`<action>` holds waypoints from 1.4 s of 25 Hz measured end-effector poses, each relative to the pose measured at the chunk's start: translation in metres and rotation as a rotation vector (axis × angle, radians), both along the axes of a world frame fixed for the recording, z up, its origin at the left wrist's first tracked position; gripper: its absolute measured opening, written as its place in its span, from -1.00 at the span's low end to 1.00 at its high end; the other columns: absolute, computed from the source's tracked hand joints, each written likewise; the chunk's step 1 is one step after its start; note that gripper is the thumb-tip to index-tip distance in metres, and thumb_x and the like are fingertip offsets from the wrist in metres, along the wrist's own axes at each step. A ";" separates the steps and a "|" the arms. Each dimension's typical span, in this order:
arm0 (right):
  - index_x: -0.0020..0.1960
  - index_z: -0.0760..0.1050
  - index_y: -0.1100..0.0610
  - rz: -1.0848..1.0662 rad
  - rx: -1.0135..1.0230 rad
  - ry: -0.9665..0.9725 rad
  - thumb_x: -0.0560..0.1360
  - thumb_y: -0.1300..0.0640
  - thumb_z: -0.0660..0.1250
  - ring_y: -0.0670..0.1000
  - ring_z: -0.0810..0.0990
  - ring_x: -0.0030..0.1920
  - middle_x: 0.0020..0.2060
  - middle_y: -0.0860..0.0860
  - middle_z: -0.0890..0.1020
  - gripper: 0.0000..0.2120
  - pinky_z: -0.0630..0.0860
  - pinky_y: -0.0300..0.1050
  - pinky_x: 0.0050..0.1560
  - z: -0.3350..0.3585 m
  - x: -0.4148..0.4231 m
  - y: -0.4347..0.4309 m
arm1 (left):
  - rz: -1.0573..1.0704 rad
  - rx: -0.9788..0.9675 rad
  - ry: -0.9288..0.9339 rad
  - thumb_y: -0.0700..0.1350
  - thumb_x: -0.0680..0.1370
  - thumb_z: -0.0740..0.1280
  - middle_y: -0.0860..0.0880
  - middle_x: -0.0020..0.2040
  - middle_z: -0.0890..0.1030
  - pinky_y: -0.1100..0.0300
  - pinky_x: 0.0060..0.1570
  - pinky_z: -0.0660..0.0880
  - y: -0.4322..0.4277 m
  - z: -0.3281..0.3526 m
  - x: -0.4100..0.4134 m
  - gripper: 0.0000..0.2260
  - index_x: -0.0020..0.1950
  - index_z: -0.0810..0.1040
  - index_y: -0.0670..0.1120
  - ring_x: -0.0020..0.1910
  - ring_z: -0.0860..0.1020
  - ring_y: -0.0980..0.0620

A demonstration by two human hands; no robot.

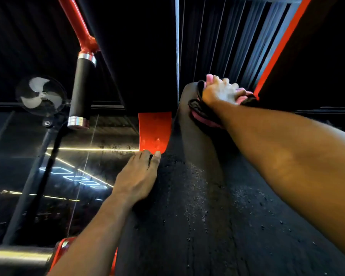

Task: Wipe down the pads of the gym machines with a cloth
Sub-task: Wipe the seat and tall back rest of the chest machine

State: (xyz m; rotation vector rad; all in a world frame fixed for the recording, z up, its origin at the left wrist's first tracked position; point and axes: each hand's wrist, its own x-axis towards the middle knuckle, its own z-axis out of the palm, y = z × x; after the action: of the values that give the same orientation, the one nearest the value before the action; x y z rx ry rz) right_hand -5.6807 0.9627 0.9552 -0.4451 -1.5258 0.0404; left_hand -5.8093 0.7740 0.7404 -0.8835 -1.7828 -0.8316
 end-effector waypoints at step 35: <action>0.23 0.53 -0.07 -0.021 0.599 -0.165 0.55 -0.11 0.24 0.18 0.56 0.24 0.29 -0.06 0.59 -0.70 0.49 0.10 0.00 -0.038 0.001 -0.011 | 0.047 0.108 -0.057 0.19 0.68 -0.10 -0.13 0.26 0.51 -0.05 0.08 0.33 0.007 0.000 0.015 -0.54 0.26 0.42 -0.08 0.24 0.45 -0.16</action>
State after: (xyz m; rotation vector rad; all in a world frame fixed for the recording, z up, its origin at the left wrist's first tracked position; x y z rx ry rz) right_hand -5.6800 0.9515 0.9169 0.0178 -1.6051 -0.4689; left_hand -5.7943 0.7810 0.7406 -0.7522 -1.7834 -0.9215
